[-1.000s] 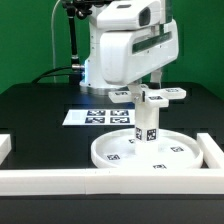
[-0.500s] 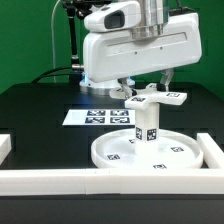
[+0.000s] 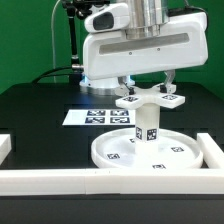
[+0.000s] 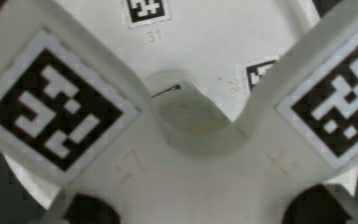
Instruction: Assemble round table
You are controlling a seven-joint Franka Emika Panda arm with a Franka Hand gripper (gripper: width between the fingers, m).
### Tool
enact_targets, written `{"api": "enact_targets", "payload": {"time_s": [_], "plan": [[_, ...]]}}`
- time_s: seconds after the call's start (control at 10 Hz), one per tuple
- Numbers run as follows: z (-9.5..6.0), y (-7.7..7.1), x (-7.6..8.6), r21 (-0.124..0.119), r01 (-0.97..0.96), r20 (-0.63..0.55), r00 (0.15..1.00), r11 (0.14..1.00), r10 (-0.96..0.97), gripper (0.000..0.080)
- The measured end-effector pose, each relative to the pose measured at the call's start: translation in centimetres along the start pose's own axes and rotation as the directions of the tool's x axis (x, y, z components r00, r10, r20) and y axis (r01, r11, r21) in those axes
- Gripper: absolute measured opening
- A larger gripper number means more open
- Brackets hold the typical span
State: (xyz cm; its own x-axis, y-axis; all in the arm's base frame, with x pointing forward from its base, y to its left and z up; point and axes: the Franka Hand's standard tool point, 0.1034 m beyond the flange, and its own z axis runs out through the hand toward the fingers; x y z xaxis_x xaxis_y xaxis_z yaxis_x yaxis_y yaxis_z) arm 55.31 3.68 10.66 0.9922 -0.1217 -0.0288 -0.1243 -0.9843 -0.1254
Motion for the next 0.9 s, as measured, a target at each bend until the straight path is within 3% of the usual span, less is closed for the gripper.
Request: {"api": "enact_targets", "payload": {"time_s": [0.3,0.5,0.7,0.9], "plan": [[0.00,-0.05,-0.42,0.024,-0.338,-0.033,0.940,0.941,0.338,0.0450],[0.09,0.09,-0.50,0.046,-0.530,-0.040,0.846,0.847,0.532,0.0450],[0.11,0.19,-0.23,0.097,-0.739,-0.032,0.667,0.667,0.744,0.0450],[0.10,0.20,-0.16,0.106,-0.805,-0.021,0.585,0.583,0.811,0.0450]]}}
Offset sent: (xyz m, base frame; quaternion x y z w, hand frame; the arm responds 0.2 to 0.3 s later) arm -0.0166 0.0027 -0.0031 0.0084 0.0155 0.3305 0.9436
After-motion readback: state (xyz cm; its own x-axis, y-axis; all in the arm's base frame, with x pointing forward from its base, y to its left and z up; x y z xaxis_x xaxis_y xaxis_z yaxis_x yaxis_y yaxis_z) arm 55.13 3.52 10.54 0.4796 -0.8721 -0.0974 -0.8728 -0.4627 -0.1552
